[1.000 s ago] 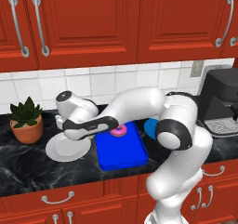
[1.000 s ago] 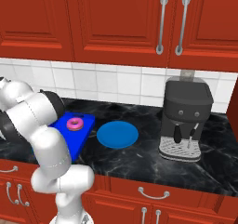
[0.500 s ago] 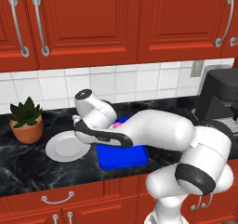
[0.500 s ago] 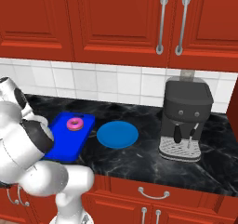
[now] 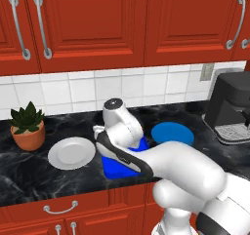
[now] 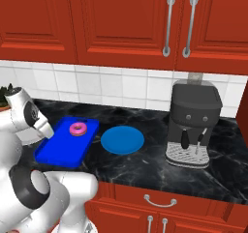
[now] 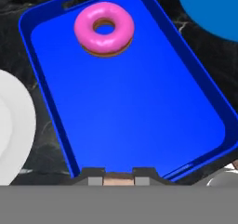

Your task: Move the dessert items from the plates to the tray.

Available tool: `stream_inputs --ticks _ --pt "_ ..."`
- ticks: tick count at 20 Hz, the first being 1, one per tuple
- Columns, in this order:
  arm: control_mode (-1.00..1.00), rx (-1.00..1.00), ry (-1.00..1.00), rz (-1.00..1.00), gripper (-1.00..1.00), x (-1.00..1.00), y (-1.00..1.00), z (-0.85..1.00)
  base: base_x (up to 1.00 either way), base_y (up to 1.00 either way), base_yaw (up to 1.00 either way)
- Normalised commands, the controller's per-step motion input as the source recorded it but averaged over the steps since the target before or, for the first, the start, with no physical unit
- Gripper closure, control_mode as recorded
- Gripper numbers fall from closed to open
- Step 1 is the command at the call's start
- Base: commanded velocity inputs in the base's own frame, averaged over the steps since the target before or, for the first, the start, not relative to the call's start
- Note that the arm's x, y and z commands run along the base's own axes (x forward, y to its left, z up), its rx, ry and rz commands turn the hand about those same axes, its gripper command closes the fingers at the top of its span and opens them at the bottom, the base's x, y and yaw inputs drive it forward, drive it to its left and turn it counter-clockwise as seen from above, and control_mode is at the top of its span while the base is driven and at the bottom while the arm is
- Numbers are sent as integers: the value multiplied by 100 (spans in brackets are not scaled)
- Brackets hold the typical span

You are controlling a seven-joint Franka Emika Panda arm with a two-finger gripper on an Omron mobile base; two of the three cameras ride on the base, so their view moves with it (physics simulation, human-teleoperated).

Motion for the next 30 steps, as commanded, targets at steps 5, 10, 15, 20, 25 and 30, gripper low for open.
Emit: stream_inputs --ticks 5,10,15,20,25,30 --pt "-100 0 0 0 100 8 -35 -7 0 0 0" --pt "-100 0 0 0 100 16 -8 -35 0 0 0" --pt "-100 0 0 0 100 18 0 -29 0 0 0" --pt "-100 0 0 0 100 16 0 -16 0 0 0" --pt "-100 0 0 0 100 13 0 -26 0 0 0" --pt "-100 0 0 0 100 16 0 -26 0 0 0"
